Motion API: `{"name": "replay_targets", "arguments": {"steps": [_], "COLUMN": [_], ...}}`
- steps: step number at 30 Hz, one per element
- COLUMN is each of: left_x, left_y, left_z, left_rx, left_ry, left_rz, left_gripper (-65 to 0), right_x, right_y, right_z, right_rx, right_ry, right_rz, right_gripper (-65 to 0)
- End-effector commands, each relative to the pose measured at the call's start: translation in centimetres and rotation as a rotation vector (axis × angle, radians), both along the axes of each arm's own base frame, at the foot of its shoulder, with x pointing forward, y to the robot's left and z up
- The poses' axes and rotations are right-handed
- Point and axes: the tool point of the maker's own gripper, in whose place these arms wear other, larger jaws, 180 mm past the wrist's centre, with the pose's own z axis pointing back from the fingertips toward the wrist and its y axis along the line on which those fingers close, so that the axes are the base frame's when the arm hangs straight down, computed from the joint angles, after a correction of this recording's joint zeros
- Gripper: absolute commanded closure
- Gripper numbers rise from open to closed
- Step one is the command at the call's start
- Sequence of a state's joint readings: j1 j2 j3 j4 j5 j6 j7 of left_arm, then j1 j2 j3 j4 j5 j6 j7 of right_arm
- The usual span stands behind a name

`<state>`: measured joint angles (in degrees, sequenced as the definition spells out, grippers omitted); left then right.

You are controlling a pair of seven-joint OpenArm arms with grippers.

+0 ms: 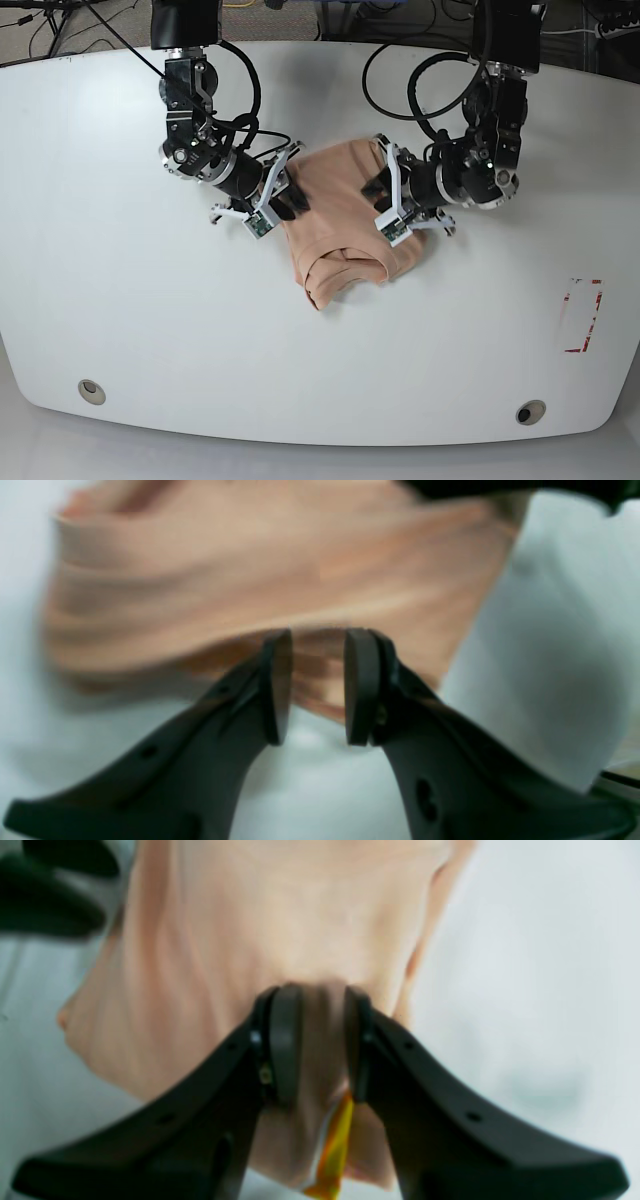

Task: Layout the t-shirt on the table in an organized manner, then fold the t-shirt properly
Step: 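Grasp opposite sides of the folded shirt with both grippers, then press the folded shirt flat with the left gripper, releasing the right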

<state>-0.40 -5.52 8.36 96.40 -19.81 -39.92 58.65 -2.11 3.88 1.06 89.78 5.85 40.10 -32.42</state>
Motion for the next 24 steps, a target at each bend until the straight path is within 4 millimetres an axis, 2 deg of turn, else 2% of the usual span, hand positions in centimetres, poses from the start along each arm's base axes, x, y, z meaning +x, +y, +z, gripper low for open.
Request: {"name": "replay_targets", "arguments": {"steps": [1,5,10,13,17,20,24], "left_x": [-0.4,-1.2,-1.4,-1.3,-0.7,-0.6,-0.1], "left_y": [-0.4,0.4,3.5,5.3,7.2,8.2,8.6], "left_z": [-0.5,-2.3,-4.4,-4.9,-4.6,-4.4,-2.9], "left_rx": [-0.034,-0.036,0.02,0.055,0.096,0.121,0.139], "left_ry": [0.018,0.066,0.11,0.117,0.102,0.092,0.04], "left_rz": [0.007,0.024,0.044,0.053,0.057,0.056,0.041], "left_gripper": [-15.8,-15.8,-15.8,-15.8,-15.8,-15.8,-15.8], "right_x": [0.4,-0.9,-2.3,-3.0,-3.0,-2.8,-1.7], "right_y": [-0.4,-0.4,-0.2,0.4,1.0,1.2,1.6], "right_z": [-0.6,-1.7,-2.5,-2.8,-1.3,0.6,3.6], "right_rx": [0.019,0.024,0.026,0.042,0.05,0.04,0.0], "right_ry": [-0.004,0.03,0.061,0.076,0.034,-0.011,-0.066], "right_rz": [-0.02,-0.021,-0.02,-0.022,-0.018,-0.01,0.0], "right_gripper": [-13.8,-13.8,-13.8,-13.8,-13.8,-13.8,-14.0]}}
